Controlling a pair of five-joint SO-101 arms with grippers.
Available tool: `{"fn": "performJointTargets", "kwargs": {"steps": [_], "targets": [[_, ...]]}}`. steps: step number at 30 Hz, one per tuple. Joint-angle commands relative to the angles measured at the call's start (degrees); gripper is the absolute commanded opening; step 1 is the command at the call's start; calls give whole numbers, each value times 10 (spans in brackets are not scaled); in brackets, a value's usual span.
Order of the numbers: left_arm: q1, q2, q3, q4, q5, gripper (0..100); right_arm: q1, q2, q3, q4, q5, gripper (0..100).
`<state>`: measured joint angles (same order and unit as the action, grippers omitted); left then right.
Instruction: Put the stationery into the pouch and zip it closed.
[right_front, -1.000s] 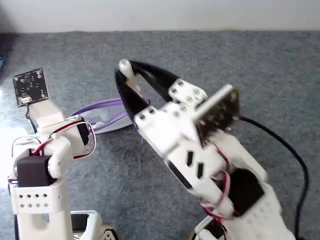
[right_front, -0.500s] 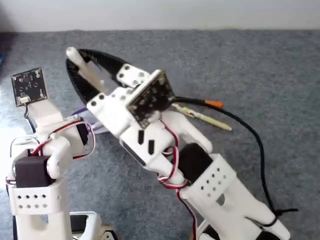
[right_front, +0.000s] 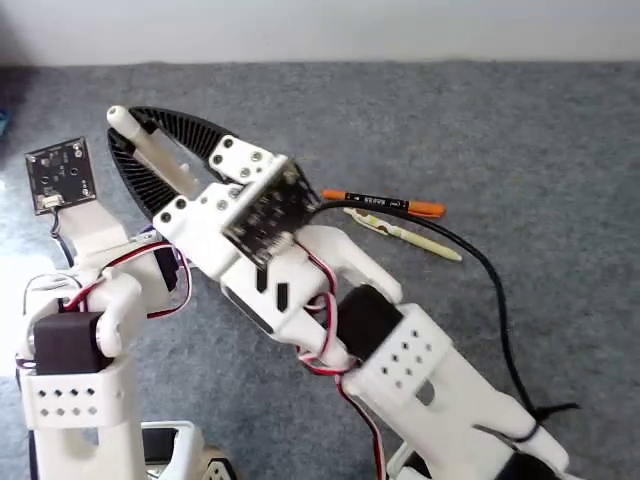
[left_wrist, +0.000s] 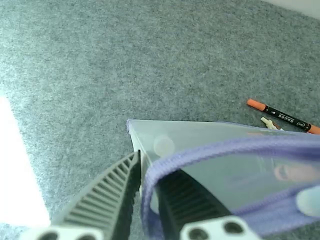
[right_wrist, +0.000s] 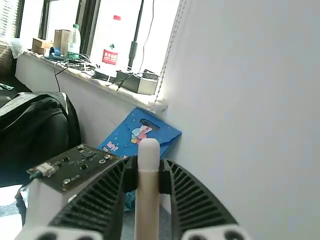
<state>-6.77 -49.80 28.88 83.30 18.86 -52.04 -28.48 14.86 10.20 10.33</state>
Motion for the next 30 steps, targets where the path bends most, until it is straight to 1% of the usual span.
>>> {"fn": "performJointTargets", "kwargs": {"steps": [1, 4, 8, 12, 18, 23, 25, 27, 30], "targets": [[-3, 6, 1, -11, 5, 12, -3, 14, -22, -39, 8, 9], [-3, 6, 1, -11, 5, 12, -3, 35, -21, -54, 21, 9], [-4, 5, 1, -11, 5, 12, 9, 46, -17, -51, 20, 9], [-4, 4, 1, -11, 5, 12, 22, 21, -2, -38, 22, 9], [-4, 5, 1, -11, 5, 12, 35, -69, 42, 104, 19, 11], [-4, 5, 1, -11, 5, 12, 65, -146, 77, 205, 20, 20], [-4, 5, 1, -12, 5, 12, 79, -162, 81, 258, 19, 58], [-4, 6, 1, -12, 5, 12, 87, -171, 80, 298, 19, 126], [-3, 6, 1, -12, 5, 12, 90, -183, 69, 313, 19, 223]]}}
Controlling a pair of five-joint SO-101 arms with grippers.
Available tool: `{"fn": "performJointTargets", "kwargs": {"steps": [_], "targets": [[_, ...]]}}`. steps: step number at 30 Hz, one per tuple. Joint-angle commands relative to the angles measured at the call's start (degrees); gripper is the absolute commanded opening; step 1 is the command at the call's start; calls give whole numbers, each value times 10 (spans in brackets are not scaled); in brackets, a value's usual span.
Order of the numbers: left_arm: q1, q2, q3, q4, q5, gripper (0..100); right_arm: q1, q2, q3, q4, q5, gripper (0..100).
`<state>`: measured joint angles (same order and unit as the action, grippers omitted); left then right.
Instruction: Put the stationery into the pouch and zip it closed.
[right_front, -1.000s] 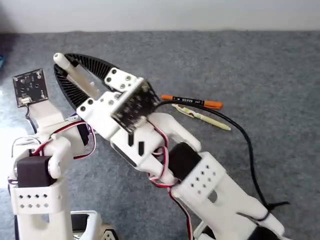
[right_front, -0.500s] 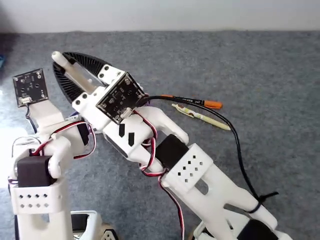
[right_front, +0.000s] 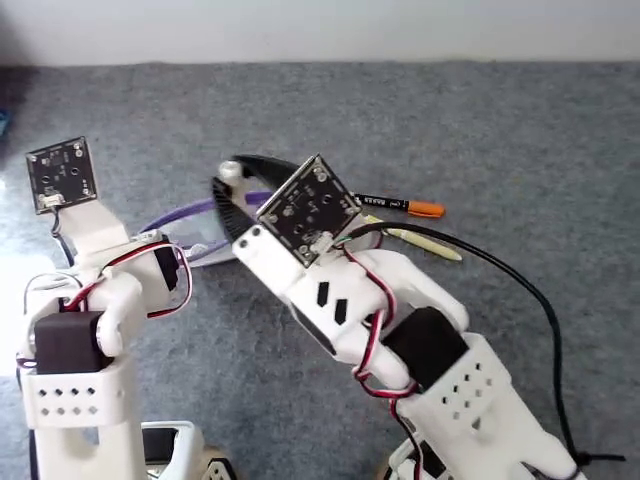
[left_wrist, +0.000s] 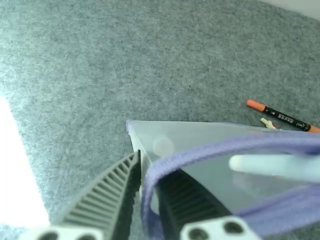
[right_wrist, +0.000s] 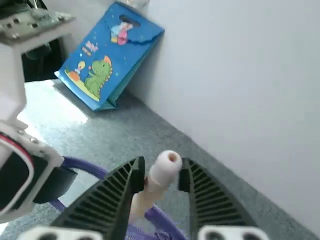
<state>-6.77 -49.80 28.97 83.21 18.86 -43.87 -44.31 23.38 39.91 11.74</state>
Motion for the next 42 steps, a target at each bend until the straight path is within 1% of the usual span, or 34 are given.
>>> {"fn": "performJointTargets", "kwargs": {"steps": [1, 6, 9, 11, 13, 15, 17, 19, 21, 24, 26, 29, 35, 36, 38, 42], "targets": [[-2, 6, 0, -11, 5, 12, 7, -27, -25, 17, 6, 240], [-2, 6, 0, -11, 5, 12, 18, -33, -51, 18, 6, 245], [-4, 5, 0, -11, 5, 12, 66, -34, -51, 18, 4, 245], [-4, 4, 0, -11, 5, 12, 115, -34, -49, 18, -10, 234], [-4, 4, 0, -11, 5, 12, 176, -28, -47, 20, -57, 182], [-4, 4, 0, -11, 5, 12, 242, -18, -40, 45, -105, 84], [-4, 4, 0, -11, 5, 12, 289, 1, -39, 88, -127, 0], [-4, 4, 0, -11, 5, 12, 332, 28, -39, 135, -151, 43], [-4, 6, 0, -11, 5, 12, 367, 59, -39, 170, -160, 50], [-4, 6, 0, -11, 5, 12, 401, 116, -39, 200, -155, 49], [-4, 6, 0, -11, 5, 12, 413, 160, -40, 216, -123, 49], [-4, 5, 0, -11, 5, 12, 415, 232, -41, 222, -53, 50], [-4, 3, 11, -11, 5, 12, 415, 385, -114, 225, 88, 59], [-4, 3, 15, -12, 5, 12, 414, 411, -134, 226, 107, 72], [-5, 3, 18, -18, 5, 12, 412, 459, -181, 246, 135, 131], [-5, 3, 16, -18, 5, 12, 400, 560, -298, 306, 155, 266]]}}
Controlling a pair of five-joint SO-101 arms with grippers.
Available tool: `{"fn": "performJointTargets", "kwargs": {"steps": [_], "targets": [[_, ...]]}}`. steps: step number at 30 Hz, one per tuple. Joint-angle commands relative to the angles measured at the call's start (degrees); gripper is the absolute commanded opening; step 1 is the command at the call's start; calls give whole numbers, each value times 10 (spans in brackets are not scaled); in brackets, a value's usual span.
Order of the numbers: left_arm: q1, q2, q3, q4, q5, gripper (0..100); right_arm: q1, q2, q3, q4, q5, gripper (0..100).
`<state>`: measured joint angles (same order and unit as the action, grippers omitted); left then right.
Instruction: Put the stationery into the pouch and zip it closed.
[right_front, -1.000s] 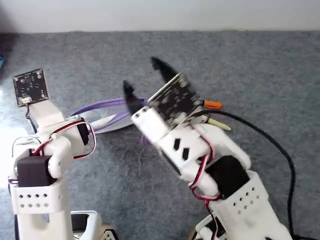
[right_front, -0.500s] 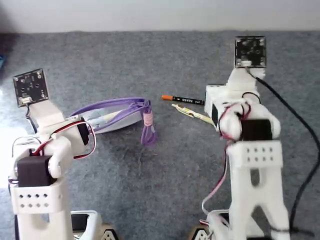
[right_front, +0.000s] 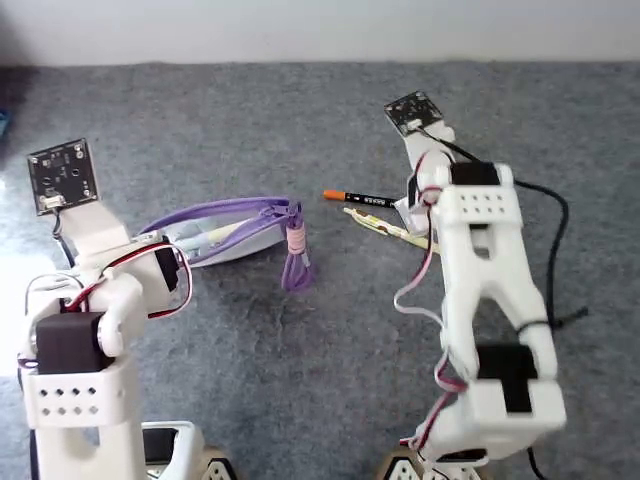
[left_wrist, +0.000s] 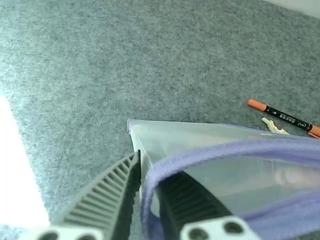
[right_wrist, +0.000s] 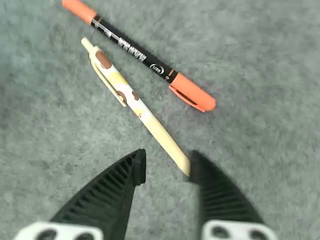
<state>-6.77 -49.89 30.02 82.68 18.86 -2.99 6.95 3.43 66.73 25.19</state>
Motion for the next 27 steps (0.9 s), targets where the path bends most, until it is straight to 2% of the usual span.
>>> {"fn": "performJointTargets", "kwargs": {"steps": [1, 10, 15, 20, 27], "targets": [[-5, 4, 7, -13, 5, 12, -12, 75, -133, 55, 20, 279], [-5, 4, 4, -14, 5, 12, -56, 321, -431, 189, 21, 270], [-5, 4, 3, -14, 5, 12, -73, 425, -564, 250, 69, 270], [-5, 4, 3, -14, 5, 12, -95, 490, -681, 315, 85, 270], [-5, 4, 3, -14, 5, 12, -106, 572, -771, 324, 98, 270]]}}
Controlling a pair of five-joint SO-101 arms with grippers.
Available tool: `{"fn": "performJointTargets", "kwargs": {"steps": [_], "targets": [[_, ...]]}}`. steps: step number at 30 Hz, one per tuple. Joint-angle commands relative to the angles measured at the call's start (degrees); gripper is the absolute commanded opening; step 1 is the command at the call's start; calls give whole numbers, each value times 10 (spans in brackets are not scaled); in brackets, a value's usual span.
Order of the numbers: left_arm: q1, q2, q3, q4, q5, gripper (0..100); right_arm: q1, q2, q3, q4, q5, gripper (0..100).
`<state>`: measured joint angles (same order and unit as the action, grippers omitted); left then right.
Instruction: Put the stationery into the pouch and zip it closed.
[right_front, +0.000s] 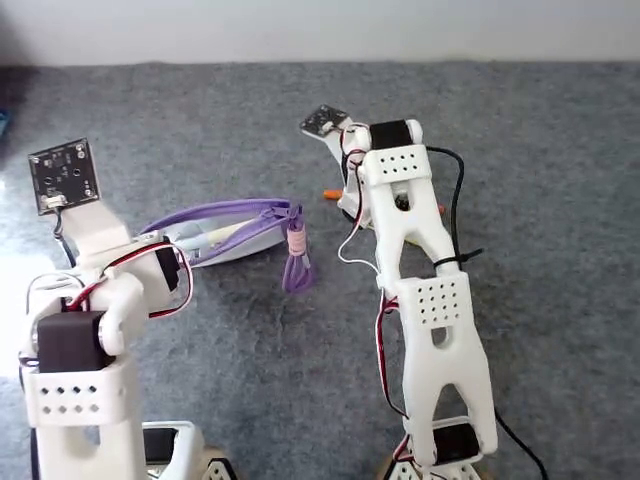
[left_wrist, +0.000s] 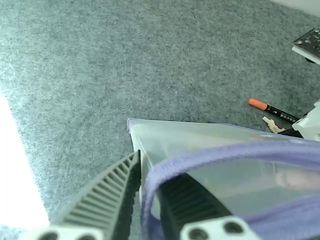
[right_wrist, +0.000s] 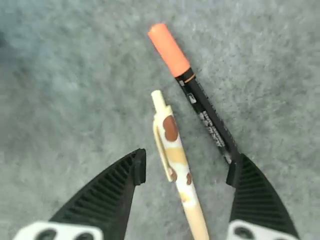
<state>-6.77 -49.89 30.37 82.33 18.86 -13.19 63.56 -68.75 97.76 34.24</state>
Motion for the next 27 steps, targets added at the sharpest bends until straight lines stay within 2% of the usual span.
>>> {"fn": "performJointTargets", "kwargs": {"steps": [1, 7, 13, 15, 17, 27], "targets": [[-5, 4, 0, -11, 5, 12, -5, 15, -57, 22, 7, 270], [-5, 4, 0, -11, 5, 12, -7, 57, -75, 30, 6, 256], [-5, 4, 0, -11, 5, 12, -7, 76, -75, 35, 8, 0], [-5, 4, 0, -11, 5, 12, -7, 74, -76, 36, 8, 35], [-5, 4, 0, -11, 5, 12, -7, 65, -83, 45, 8, 9], [-5, 4, 0, -11, 5, 12, -6, 19, -86, 51, 7, 8]]}}
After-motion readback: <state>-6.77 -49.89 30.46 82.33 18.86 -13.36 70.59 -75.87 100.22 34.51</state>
